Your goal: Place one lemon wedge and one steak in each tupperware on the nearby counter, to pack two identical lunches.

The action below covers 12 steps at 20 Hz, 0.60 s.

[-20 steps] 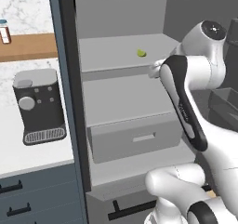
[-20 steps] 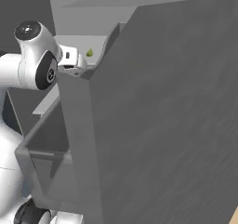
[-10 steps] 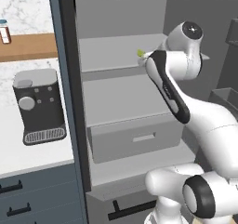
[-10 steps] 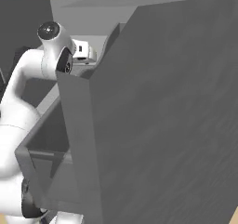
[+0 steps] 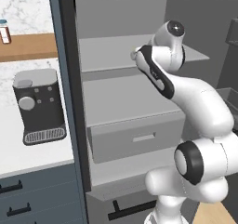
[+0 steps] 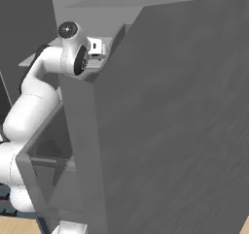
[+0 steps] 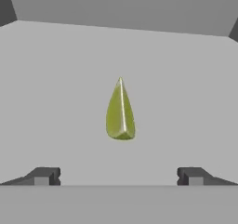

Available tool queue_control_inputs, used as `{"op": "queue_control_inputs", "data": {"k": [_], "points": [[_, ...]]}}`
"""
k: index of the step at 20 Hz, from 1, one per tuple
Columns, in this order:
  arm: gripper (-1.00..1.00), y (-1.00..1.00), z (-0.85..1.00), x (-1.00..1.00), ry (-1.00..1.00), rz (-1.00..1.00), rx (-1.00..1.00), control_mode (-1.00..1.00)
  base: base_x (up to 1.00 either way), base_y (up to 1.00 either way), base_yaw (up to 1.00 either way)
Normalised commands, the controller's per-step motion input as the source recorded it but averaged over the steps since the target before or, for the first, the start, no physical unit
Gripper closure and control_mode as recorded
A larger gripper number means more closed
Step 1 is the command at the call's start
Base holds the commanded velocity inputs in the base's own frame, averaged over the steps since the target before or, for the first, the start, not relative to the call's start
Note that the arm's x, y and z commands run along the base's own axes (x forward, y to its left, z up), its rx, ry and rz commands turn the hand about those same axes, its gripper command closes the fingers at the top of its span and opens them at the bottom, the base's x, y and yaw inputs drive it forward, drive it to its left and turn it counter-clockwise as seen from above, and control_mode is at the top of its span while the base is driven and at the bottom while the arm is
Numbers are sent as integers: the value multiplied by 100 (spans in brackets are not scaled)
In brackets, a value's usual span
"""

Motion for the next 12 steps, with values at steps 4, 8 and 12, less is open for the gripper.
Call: {"op": "queue_control_inputs", "data": {"k": [4,8,12], "points": [[-100,0,0,77,0,-1,1,-100,0,0,0],[-100,0,0,73,2,-1,1,-100,0,0,0],[-100,0,-8,59,2,0,0,-100,0,0,0]]}}
